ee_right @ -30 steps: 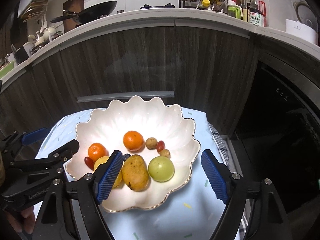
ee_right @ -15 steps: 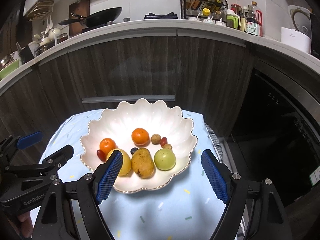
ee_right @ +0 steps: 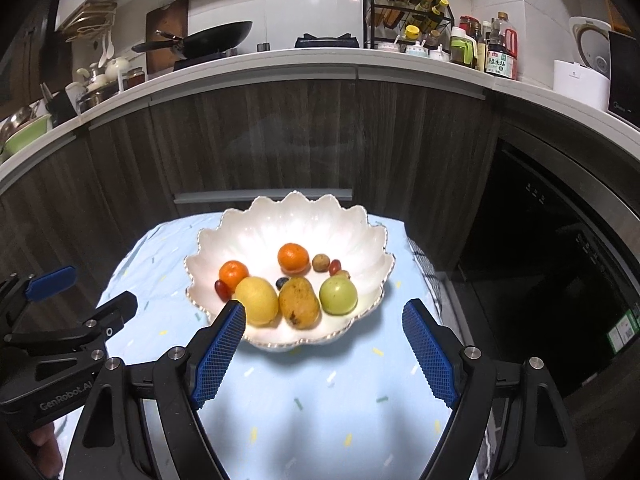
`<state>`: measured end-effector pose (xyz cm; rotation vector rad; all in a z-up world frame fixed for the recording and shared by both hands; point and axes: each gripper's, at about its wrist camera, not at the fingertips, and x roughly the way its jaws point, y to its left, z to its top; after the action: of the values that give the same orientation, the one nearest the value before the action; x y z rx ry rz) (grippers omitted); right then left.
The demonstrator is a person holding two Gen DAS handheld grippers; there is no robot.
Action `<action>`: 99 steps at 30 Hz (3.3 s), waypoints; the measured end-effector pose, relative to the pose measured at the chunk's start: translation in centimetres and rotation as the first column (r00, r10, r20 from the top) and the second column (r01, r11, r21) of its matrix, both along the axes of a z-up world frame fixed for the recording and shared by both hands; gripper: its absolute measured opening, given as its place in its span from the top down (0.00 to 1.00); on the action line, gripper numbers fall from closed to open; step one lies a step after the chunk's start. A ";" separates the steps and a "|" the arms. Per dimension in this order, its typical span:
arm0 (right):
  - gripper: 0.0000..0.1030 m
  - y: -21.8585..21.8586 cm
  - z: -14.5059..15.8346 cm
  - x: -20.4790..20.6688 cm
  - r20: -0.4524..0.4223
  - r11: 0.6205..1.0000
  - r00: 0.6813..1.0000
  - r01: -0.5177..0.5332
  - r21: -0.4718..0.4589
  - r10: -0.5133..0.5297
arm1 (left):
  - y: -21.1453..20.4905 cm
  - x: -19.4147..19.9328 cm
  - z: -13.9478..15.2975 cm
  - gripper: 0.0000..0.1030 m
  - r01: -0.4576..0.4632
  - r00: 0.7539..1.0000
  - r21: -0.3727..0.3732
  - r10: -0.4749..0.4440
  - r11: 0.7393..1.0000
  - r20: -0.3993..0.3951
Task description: Organize fruits
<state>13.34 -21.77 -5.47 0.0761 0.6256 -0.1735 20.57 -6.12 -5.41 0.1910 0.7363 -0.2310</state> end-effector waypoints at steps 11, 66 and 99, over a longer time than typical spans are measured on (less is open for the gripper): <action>0.21 0.4 -0.1 -3.5 -0.010 1.000 1.000 0.011 -0.002 -0.011 | 0.4 -3.4 -0.1 0.20 -0.001 1.000 0.023 0.001 1.000 -0.022; 0.17 4.3 6.5 -16.9 0.000 0.998 0.999 0.053 -0.023 -0.053 | 7.6 -18.0 7.2 0.13 -0.176 0.984 -0.032 0.177 0.984 0.011; 0.17 4.4 6.4 -17.1 0.003 0.999 0.999 0.050 -0.005 -0.050 | 7.2 -18.1 7.0 0.12 -0.173 0.985 -0.028 0.174 0.984 0.007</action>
<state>-3.77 -17.34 0.92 0.0867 0.6209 -0.2230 2.48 1.08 1.60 0.1009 0.7351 -0.0741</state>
